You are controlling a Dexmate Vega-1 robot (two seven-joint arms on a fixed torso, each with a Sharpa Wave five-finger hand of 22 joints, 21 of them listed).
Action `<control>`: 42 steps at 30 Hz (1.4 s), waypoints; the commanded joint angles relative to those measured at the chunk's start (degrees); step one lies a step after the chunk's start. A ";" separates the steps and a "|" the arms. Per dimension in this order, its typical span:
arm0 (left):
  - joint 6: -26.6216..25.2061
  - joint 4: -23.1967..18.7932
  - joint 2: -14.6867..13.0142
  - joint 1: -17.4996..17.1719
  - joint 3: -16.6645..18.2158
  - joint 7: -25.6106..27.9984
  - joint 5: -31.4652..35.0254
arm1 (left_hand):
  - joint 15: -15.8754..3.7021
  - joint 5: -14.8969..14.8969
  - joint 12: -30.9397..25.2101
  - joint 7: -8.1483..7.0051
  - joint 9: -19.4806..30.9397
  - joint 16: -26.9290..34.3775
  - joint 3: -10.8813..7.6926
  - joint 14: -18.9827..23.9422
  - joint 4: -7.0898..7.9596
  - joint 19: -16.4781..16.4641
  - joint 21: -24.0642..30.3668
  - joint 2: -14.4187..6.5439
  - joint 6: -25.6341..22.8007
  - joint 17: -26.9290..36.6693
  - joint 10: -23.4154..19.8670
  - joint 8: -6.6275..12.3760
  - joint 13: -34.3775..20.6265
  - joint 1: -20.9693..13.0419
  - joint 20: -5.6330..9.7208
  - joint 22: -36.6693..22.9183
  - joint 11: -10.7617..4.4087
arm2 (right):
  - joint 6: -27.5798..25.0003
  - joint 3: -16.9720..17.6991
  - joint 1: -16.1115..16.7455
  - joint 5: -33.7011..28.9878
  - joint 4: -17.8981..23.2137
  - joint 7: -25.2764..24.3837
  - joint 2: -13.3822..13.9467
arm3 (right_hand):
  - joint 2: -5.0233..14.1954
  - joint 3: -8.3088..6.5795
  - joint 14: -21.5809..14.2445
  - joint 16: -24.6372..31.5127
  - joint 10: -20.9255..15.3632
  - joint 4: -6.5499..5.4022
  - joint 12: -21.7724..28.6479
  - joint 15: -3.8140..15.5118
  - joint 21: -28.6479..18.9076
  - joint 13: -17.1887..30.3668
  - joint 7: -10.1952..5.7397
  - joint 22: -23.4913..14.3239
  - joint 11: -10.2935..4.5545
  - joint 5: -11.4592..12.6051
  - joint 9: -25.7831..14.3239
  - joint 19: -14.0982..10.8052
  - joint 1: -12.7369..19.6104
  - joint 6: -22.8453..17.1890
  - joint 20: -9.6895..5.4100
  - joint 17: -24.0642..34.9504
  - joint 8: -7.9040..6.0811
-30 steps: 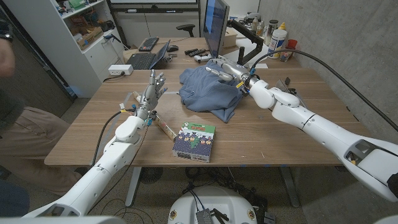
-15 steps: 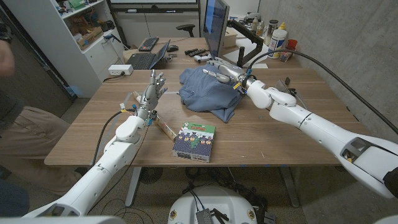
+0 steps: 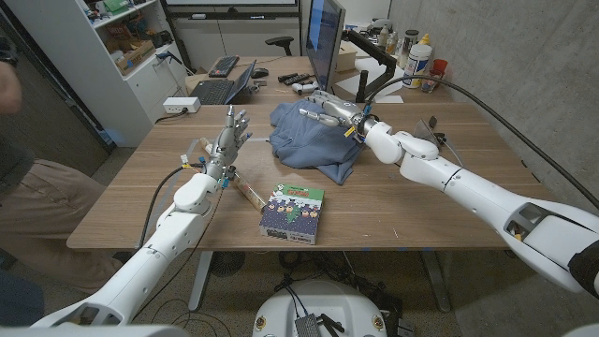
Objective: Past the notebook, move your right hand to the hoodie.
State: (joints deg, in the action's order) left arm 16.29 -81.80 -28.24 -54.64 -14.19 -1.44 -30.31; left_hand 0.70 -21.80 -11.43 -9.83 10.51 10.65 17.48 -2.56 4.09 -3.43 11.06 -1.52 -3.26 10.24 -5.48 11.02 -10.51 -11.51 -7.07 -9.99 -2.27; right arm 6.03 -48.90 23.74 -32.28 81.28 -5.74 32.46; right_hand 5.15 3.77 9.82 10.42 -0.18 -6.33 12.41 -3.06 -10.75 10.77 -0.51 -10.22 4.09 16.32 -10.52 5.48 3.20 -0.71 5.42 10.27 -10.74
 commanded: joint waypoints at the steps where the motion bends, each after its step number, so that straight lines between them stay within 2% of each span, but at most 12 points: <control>1: 0.36 0.56 0.21 -0.02 0.56 -0.47 -0.19 | 0.25 0.16 -0.22 -0.01 0.19 0.19 0.24 -0.34 0.00 -0.06 0.21 0.00 0.18 0.11 -0.41 -0.02 -0.28 -0.64 0.03 -0.28 0.32 | -0.46 -2.16 -1.69 -1.70 -2.09 0.66 -1.31 | 2.25 -0.07 0.55 0.16 0.02 -0.30 -0.05 0.18 -0.44 0.19 -0.29 -0.12 0.08 0.11 -0.22 0.37 -0.64 -0.16 -0.33 0.15 -0.24; 42: 0.67 -1.53 -0.40 -2.03 0.92 0.93 -0.43 | 0.32 0.19 -0.20 -0.01 0.19 0.20 0.29 -0.38 0.06 0.00 0.20 0.04 0.15 0.12 -0.48 0.11 -0.29 -0.70 0.02 -0.29 0.24 | -1.38 -4.59 -2.90 -4.19 -4.01 1.24 -1.24 | 2.03 0.10 0.82 0.13 0.36 -0.81 -0.03 0.52 -0.46 0.19 -0.52 -0.13 -0.26 0.03 -0.24 0.51 -1.33 -0.35 -0.51 0.18 -0.32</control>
State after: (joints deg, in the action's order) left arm 16.77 -82.57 -28.38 -56.09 -13.25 -1.04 -30.63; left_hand 0.70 -21.80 -11.43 -9.82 10.51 10.65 17.48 -2.55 4.09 -3.43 11.07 -1.52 -3.27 10.25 -5.48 11.02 -10.52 -11.51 -7.07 -9.99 -2.26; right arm 4.84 -53.17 20.91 -36.15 77.33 -4.77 30.91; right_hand 4.84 3.76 9.82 10.42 0.12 -6.68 12.41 -3.06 -10.75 10.77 -0.51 -10.27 3.79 16.32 -10.52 5.79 2.44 -0.71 5.11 10.26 -10.74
